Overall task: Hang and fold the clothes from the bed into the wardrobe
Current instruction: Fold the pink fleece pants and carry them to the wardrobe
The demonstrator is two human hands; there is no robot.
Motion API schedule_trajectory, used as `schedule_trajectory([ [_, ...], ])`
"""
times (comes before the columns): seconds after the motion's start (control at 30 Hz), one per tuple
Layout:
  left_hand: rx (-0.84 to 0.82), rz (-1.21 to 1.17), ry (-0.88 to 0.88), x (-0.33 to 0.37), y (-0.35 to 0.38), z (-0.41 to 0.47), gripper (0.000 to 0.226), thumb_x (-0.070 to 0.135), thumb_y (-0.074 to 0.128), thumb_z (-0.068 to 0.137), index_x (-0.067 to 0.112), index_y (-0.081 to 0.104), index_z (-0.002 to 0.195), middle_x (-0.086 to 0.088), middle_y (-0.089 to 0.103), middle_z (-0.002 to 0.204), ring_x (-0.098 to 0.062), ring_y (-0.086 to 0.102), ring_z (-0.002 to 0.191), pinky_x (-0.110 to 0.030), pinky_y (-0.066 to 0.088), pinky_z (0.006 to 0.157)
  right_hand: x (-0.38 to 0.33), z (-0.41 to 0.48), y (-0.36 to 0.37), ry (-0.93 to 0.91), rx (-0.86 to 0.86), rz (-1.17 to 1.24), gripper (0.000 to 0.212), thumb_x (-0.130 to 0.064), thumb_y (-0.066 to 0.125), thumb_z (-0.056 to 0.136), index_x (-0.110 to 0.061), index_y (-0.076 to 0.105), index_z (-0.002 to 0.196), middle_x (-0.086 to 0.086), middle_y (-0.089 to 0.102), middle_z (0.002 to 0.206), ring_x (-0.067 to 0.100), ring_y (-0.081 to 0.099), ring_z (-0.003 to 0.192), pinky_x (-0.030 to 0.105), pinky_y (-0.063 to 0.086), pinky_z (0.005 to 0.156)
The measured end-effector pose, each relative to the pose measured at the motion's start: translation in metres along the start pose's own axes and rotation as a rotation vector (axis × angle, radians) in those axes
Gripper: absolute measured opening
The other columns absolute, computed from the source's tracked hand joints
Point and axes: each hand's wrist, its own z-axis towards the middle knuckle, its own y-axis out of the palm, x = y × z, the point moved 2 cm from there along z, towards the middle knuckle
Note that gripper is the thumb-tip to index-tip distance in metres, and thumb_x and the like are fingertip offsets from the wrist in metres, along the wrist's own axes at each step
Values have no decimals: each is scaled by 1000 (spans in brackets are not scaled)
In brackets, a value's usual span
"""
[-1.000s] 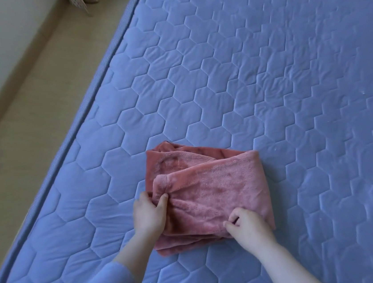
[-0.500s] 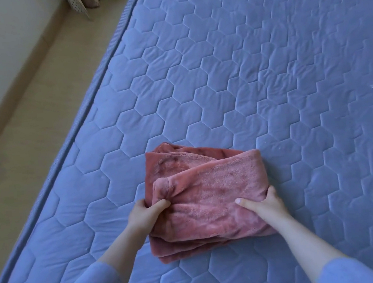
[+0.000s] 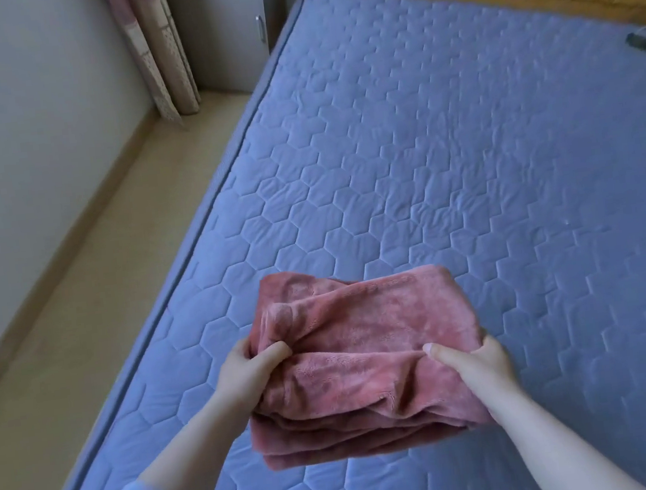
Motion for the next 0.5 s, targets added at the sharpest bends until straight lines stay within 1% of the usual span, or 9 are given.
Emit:
schedule_trajectory([
  [0.1, -10, -7, 92, 56, -4, -31, 52, 44, 71, 53, 23, 66, 101, 2, 72, 95, -15, 67, 88, -33, 53, 78, -56, -22, -45, -129, 55, 22, 42, -34, 92, 56, -20, 64, 85, -5, 70, 81, 16, 66, 78, 28, 48, 72],
  [0.13, -21, -8, 123, 76, -6, -41, 53, 44, 71, 53, 23, 66, 101, 1, 72, 95, -16, 67, 88, -33, 53, 78, -76, -28, -60, -171, 74, 32, 41, -33, 91, 56, -21, 63, 83, -8, 69, 80, 14, 66, 77, 27, 47, 71],
  [0.27, -98, -22, 276, 162, -16, -82, 64, 48, 70, 48, 21, 67, 106, -3, 73, 100, -22, 68, 96, -45, 54, 91, -155, -67, -117, -310, 170, 91, 37, -33, 90, 59, -24, 62, 80, -10, 67, 80, 7, 64, 76, 27, 46, 69],
  [0.33, -130, -25, 363, 206, -22, -102, 67, 50, 70, 46, 22, 66, 107, -3, 73, 102, -22, 68, 97, -47, 53, 93, -185, -92, -144, -371, 244, 145, 37, -33, 90, 59, -24, 61, 80, -12, 67, 80, 4, 63, 76, 26, 45, 68],
  [0.43, -178, -29, 503, 268, -26, -136, 65, 51, 70, 43, 25, 67, 102, -1, 74, 98, -21, 69, 93, -44, 55, 88, -220, -132, -187, -445, 363, 211, 39, -33, 90, 59, -22, 62, 84, -10, 68, 82, 6, 64, 77, 26, 47, 68],
  [0.5, -217, -36, 607, 306, -27, -162, 63, 50, 71, 42, 25, 67, 100, 2, 74, 94, -18, 69, 91, -38, 56, 84, -240, -160, -217, -482, 443, 245, 45, -35, 90, 60, -18, 65, 93, -6, 70, 86, 12, 66, 80, 30, 51, 74],
])
